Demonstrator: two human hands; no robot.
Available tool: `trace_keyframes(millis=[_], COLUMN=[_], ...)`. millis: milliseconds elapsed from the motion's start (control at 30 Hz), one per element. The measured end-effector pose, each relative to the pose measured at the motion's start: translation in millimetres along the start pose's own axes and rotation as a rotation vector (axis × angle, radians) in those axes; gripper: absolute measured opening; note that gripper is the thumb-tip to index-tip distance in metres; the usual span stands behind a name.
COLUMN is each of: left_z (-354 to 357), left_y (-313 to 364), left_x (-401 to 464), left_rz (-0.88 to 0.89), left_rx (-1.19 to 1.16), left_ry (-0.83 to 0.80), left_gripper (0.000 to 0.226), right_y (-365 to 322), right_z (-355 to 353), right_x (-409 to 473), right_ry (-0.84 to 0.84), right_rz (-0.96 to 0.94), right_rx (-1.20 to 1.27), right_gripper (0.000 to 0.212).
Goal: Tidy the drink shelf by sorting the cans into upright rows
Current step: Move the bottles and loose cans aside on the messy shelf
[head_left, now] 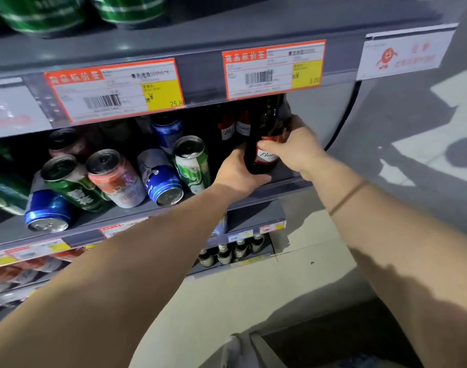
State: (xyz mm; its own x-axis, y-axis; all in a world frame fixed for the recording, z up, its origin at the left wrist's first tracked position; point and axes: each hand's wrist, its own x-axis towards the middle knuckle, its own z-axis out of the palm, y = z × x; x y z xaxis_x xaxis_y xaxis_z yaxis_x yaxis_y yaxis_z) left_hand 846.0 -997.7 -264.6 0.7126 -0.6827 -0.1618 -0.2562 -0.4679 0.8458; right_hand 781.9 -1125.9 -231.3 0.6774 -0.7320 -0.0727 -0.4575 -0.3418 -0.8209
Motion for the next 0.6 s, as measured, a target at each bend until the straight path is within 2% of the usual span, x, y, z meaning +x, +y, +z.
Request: trace_keyframes(millis=[100,167,233,300,400,500,600], left_z=[-7,-16,-29,-51,-99,-162,-233], left_y=[-4,1,10,15,4,-28,-71], left_x=[-8,-19,-37,-63,-106,-149,-191], left_rz=[-0.004,-0.002,0.021,0.059,0.086,0.057,-0.043], left_rx=[-0.063,-0.089,-0.146,-0.143,0.043,0.193,0.254], left_ry=[0.018,0.014,-0.022,-0.047,0.013,0.169,0.340], left_gripper=[0.088,0.087,0.078,0.062,0.041,0.030,0.031], right_y=[1,4,6,1,-26,-79,-142], right_z=[9,19,30,45,76,116,167], right_x=[4,-3,-28,-64,-117,-155,-182], right_ry=[0.027,0.093,0.234,0.305,0.110,-0.068,-0.197], right_rz=[0.020,0.053,0.149,0.171,-0.034,-0.225,-0.416], right_rx=[0.055,0.081,0.100,0.097,-0.028,-0.082,-0.114], right_gripper=[0.065,0.070,0.068,0.052,0.029,0.026,0.027])
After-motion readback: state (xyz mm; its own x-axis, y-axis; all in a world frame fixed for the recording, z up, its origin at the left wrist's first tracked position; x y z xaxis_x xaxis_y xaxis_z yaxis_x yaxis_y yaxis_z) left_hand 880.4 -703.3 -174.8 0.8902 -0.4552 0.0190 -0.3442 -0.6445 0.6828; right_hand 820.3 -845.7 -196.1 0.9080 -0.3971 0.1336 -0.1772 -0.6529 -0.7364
